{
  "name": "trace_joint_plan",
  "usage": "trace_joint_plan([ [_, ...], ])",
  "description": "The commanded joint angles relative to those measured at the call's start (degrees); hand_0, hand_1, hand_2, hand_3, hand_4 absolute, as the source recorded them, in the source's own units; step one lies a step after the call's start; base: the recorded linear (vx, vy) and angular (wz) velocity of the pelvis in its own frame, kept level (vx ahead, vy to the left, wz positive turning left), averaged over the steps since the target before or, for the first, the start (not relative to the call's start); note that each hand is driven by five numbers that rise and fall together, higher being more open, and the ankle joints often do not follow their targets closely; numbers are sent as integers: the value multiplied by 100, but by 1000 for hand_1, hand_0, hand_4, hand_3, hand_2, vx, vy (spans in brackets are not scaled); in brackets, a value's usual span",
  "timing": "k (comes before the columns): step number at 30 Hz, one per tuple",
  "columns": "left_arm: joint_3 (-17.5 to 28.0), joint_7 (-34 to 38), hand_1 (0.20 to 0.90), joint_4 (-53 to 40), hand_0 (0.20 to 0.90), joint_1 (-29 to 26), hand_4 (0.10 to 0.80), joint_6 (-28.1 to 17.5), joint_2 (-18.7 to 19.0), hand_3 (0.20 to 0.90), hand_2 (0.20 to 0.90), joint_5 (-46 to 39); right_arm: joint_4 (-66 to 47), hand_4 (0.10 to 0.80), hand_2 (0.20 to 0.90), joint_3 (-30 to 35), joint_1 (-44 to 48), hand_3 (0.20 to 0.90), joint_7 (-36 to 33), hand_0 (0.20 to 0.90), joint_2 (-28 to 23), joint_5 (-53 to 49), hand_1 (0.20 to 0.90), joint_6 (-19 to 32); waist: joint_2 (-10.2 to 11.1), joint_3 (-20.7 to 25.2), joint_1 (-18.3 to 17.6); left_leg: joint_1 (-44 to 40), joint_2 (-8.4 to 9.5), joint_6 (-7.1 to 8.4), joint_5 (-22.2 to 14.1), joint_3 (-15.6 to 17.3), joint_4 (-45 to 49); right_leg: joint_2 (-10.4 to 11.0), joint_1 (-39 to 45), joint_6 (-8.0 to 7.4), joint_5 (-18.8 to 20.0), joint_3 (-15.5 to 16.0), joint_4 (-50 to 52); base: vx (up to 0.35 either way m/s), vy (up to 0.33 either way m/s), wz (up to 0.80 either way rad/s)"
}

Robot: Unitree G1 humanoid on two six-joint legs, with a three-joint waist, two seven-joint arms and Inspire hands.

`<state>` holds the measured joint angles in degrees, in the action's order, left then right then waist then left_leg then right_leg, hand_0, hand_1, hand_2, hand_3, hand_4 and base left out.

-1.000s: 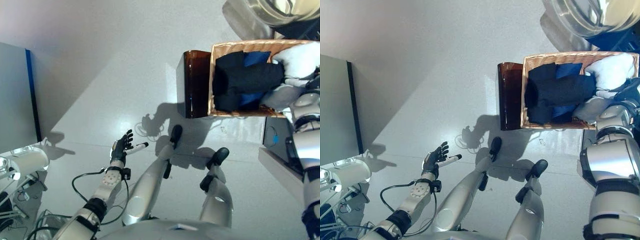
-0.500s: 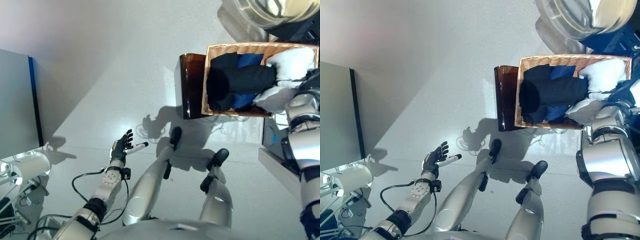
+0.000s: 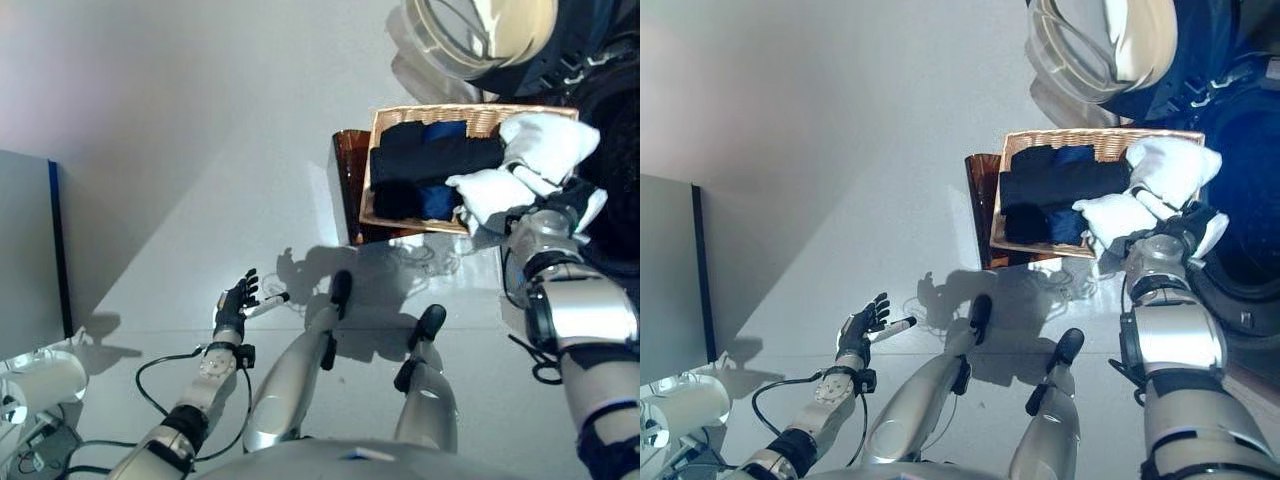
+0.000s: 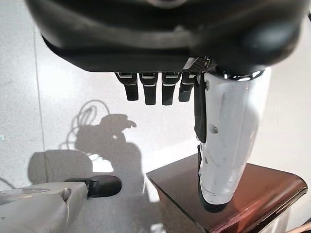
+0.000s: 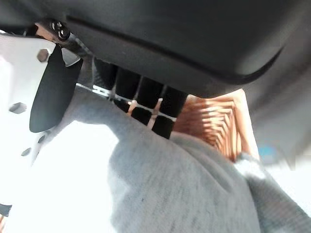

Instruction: Pick up the clothes and place them into the washing machine

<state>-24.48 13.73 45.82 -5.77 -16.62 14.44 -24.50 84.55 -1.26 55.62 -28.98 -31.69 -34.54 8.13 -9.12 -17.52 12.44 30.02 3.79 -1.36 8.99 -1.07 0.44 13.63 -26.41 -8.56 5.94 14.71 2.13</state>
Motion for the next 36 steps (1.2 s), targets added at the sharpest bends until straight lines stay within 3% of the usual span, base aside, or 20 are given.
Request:
trace_joint_plan([
  [1, 208, 150, 900, 85, 900, 268, 800, -188, 183, 900, 900, -84, -464, 300, 200, -156, 121, 200, -163, 200, -180, -429, 200, 702, -146, 84, -64, 151, -59, 416, -229, 153, 128, 66, 432, -36, -129, -7, 47, -25, 1, -19],
  [8, 203, 220, 900, 170, 900, 283, 800, -208, 71, 900, 900, -127, -791, 300, 200, 152, -47, 200, -200, 200, 252, -1029, 200, 1082, -207, 69, -172, 65, -83, 404, -237, 221, 102, 22, 422, 15, -146, -107, 44, -17, 4, -8],
  [17, 217, 250, 900, 231, 900, 274, 800, -266, 36, 900, 900, -180, -969, 300, 200, 108, 92, 200, -188, 200, 291, -1122, 200, 1260, -219, 26, -212, 64, -94, 386, -238, 253, 73, -19, 360, 45, -141, -196, 51, 1, 0, -1],
  [34, 374, -4, 900, 482, 900, 205, 800, -311, -126, 900, 900, -349, -2834, 300, 200, 286, 108, 200, 1110, 200, 1075, -2917, 200, 2328, -115, 142, -250, -198, -105, 398, -267, 241, -44, -55, 527, 69, -200, -318, 30, 19, -2, -1],
  [36, 414, 6, 900, 581, 900, 156, 800, -324, -193, 900, 900, -372, -3190, 300, 200, 464, -108, 200, 1251, 200, 1435, -3256, 200, 2589, -129, 153, -280, -233, -107, 399, -278, 241, -46, -47, 551, 67, -192, -344, 2, 0, 0, 0],
])
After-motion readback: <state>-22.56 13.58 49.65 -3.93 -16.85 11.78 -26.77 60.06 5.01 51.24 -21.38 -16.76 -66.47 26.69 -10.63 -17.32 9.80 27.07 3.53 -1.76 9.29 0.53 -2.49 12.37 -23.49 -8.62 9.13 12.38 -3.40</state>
